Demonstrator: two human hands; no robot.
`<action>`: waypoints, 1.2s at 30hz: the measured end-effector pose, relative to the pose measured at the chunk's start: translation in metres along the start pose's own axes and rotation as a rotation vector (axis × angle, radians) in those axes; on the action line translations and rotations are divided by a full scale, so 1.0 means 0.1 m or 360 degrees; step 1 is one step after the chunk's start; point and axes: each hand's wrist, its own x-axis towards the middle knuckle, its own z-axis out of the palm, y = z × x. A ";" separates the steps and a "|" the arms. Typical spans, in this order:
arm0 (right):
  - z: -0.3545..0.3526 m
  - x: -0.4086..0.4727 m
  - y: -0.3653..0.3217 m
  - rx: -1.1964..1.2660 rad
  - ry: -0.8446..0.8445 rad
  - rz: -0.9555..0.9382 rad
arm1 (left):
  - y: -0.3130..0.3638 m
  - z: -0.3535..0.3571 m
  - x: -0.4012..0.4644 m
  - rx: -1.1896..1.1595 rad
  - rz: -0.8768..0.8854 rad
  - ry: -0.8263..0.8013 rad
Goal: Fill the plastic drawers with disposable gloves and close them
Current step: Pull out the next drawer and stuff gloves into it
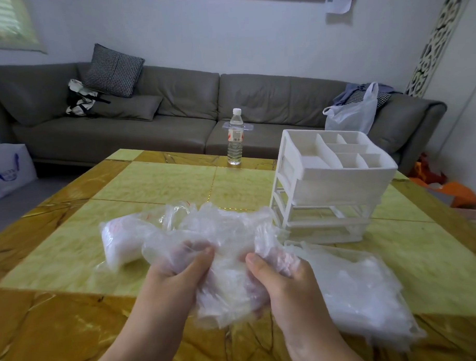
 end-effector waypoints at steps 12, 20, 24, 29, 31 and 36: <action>-0.01 -0.04 -0.03 -0.0043 0.0044 -0.0173 | -0.03 0.01 -0.02 0.0034 0.0204 -0.0069; -0.06 0.03 -0.02 0.0098 -0.0095 -0.0056 | -0.12 -0.04 0.02 -0.0077 0.0054 -0.0054; -0.09 0.04 -0.01 0.0094 -0.0143 -0.0092 | -0.12 -0.06 0.03 -0.0079 0.0070 0.0062; -0.04 0.03 0.01 0.0042 0.0024 -0.0104 | -0.15 0.00 -0.01 -0.0013 0.0101 0.0044; -0.03 0.02 0.00 0.0067 0.0025 -0.0069 | -0.15 0.02 -0.02 0.0018 0.0113 0.0034; -0.07 0.05 -0.02 0.0089 0.0048 -0.0058 | -0.10 0.02 -0.04 0.0034 0.0105 0.0020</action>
